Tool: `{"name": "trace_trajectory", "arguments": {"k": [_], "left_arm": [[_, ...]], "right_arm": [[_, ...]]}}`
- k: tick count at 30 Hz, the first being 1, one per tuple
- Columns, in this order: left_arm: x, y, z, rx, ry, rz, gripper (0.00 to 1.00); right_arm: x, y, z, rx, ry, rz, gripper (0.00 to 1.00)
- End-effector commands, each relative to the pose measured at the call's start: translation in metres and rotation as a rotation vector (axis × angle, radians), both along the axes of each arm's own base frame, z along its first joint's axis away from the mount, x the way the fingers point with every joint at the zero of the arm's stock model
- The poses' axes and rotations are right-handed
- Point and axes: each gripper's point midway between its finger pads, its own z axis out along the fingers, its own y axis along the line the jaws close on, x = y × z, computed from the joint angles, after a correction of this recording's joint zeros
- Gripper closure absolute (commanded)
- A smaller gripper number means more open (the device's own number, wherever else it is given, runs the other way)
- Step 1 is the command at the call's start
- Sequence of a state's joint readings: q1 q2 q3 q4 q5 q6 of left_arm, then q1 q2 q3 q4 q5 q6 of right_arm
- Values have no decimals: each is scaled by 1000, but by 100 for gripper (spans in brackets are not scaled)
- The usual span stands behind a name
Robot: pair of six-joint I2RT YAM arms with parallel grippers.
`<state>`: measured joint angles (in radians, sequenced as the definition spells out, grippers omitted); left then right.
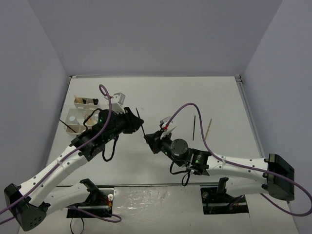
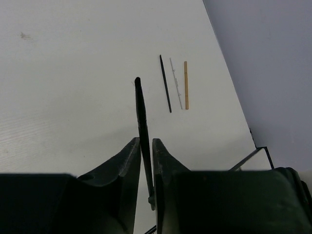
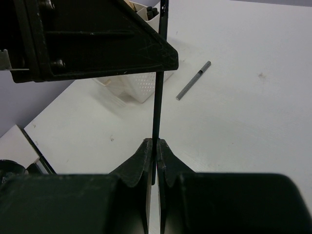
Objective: Organize the makeup
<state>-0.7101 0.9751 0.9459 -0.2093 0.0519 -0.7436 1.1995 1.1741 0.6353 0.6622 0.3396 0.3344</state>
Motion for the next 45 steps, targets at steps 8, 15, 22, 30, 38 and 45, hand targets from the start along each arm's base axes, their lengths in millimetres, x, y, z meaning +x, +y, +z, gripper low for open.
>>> {"name": "trace_trajectory", "arguments": {"k": [8,15,22,30,38,45], "left_arm": [[13,14,55,-14,-189,87,100],[32,86,56,257,-300,358,100],[51,191,72,423,-337,705,100],[68,297,73,403,-331,1024,100],[86,356,42,448,-298,1191,100],[95,368,0,458,-223,1212,100]], "right_arm": [[6,-6,32,94,-47,-62,51],[13,-35,26,57,-22,-169,22],[15,-72,13,35,-11,-267,8],[15,-111,5,22,-9,-359,0],[11,-136,-1,14,-17,-394,0],[12,-154,-4,27,-23,-427,0]]}}
